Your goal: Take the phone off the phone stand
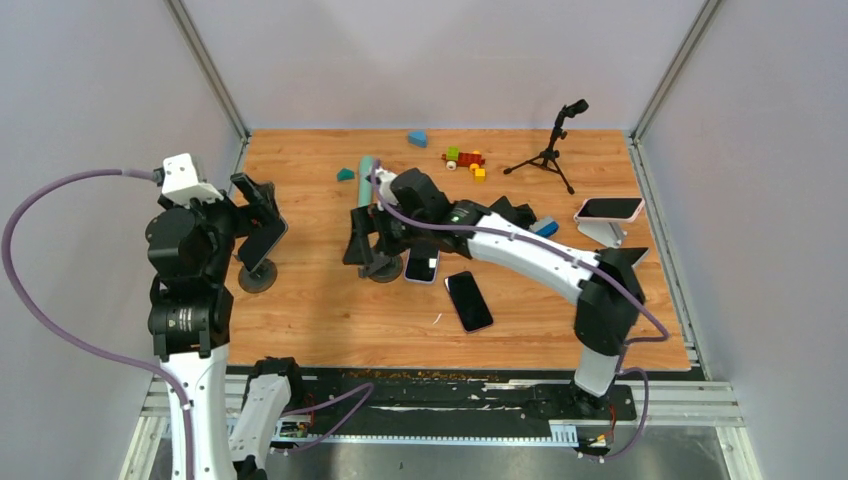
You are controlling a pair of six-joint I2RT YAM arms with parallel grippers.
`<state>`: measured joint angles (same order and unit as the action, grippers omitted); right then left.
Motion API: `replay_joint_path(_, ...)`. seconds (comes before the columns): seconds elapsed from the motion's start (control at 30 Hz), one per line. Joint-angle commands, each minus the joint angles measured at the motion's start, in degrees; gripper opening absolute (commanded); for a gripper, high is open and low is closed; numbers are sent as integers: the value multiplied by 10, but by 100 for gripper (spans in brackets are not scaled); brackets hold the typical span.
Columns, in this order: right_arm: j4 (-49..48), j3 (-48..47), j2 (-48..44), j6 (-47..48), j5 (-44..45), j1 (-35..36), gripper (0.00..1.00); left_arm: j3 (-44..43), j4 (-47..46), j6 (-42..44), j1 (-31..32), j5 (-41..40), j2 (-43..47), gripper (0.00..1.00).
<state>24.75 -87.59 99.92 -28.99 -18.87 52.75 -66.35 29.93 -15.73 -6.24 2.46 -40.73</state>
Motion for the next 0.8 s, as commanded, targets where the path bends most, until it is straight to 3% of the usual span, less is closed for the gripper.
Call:
replay_joint_path(0.0, -147, -96, 91, -43, -47, 10, 90, -31, 107, -61, 4, -48, -1, 100)
replay_joint_path(0.23, -193, -256, 248, -80, -55, 22, 88, -27, 153, -44, 11, -159, 29, 100)
replay_joint_path(0.4, -298, -262, 298, -152, -19, 22, 86, -32, 150, -40, 13, -161, 35, 100)
replay_joint_path(0.77, -379, -355, 406, -226, 22, 32, 76, -22, 148, -25, 18, -155, 40, 100)
